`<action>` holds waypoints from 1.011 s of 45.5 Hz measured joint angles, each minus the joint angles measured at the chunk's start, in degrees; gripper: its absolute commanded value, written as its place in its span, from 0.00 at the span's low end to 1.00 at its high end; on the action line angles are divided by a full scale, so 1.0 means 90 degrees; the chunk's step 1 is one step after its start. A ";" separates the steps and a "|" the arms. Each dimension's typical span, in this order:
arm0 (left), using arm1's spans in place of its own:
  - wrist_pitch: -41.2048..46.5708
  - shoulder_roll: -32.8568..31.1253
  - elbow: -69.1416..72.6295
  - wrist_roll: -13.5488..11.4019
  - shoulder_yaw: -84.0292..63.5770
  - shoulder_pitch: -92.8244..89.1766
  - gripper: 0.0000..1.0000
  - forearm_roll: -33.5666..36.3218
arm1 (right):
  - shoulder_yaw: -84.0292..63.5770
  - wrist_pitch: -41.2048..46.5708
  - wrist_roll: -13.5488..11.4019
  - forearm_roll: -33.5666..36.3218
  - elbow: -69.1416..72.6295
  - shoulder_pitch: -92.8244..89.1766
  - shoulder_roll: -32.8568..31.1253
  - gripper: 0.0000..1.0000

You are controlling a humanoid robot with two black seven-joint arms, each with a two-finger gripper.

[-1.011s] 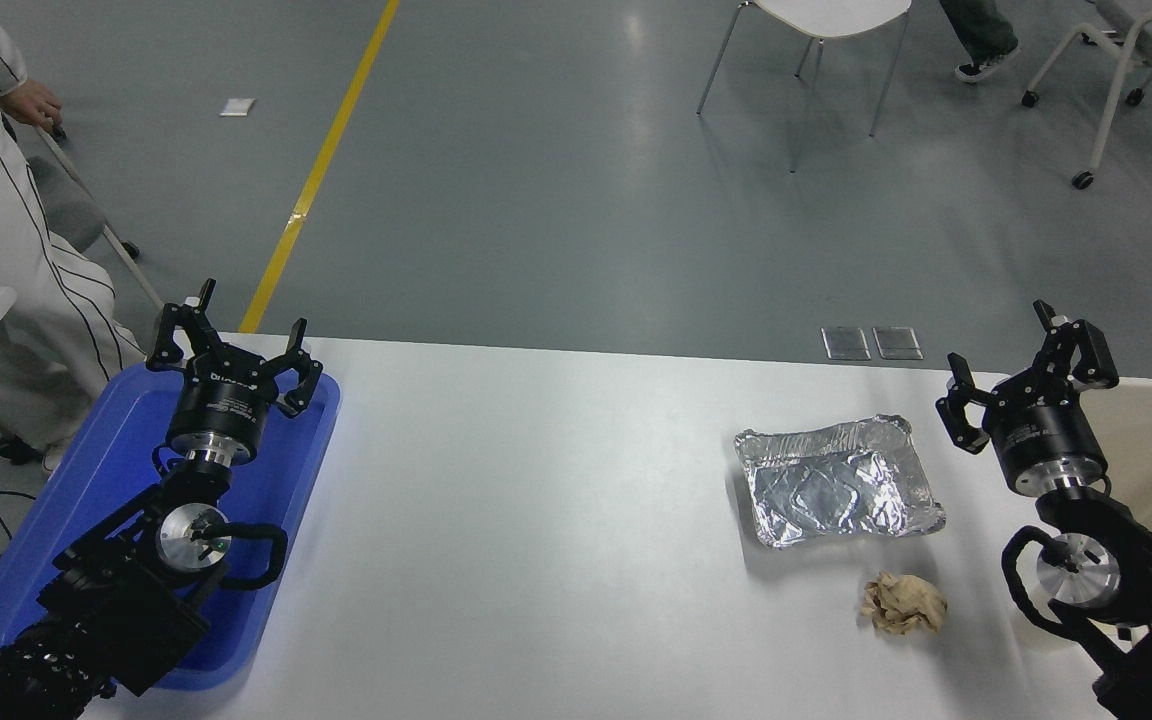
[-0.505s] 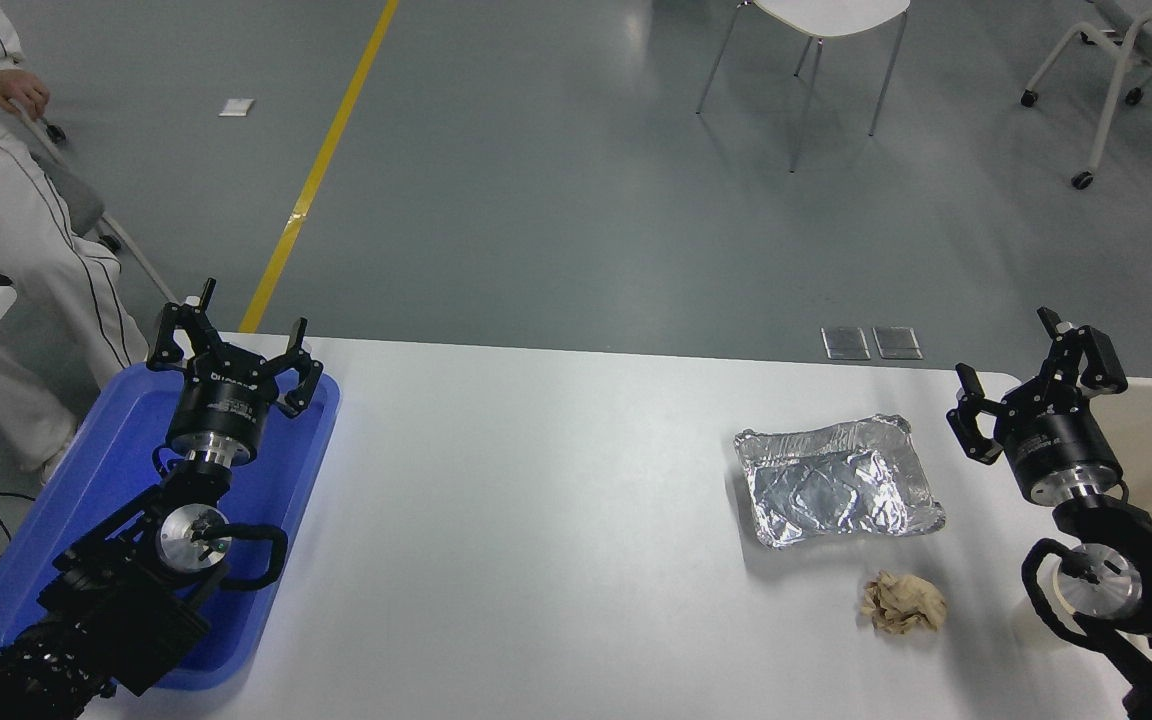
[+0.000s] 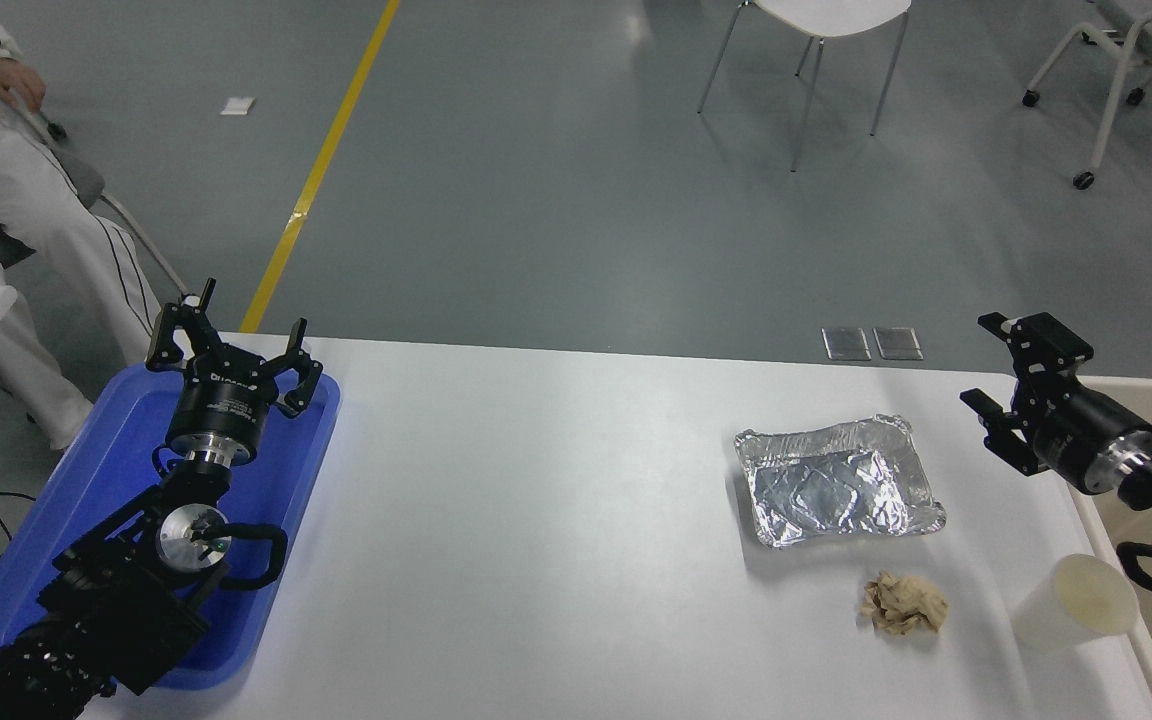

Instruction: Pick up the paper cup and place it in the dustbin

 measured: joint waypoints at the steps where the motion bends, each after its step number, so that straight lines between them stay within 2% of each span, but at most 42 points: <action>1: -0.0001 0.0000 0.0000 0.0000 0.0000 0.0000 1.00 0.0000 | -0.0254 0.0026 0.0000 0.0001 0.0024 0.0160 -0.0026 1.00; 10: -0.0007 0.0000 0.0000 0.0005 0.0000 0.0000 1.00 0.0000 | -0.2865 0.0629 0.0000 0.0002 0.0226 0.1929 -0.0141 1.00; 21: -0.0007 0.0000 0.0000 0.0005 0.0000 -0.0002 1.00 0.0000 | -0.5705 0.1631 -0.0009 -0.0050 0.0563 0.4094 0.0318 1.00; 39: -0.0007 0.0000 0.0000 0.0002 0.0000 -0.0005 1.00 0.0000 | -0.8498 0.3136 -0.0038 -0.0170 0.1154 0.6316 0.1466 1.00; 46: -0.0006 0.0000 -0.0001 0.0001 0.0000 -0.0001 1.00 -0.0001 | -0.9018 0.3478 -0.0058 -0.0604 0.1340 0.6970 0.1835 1.00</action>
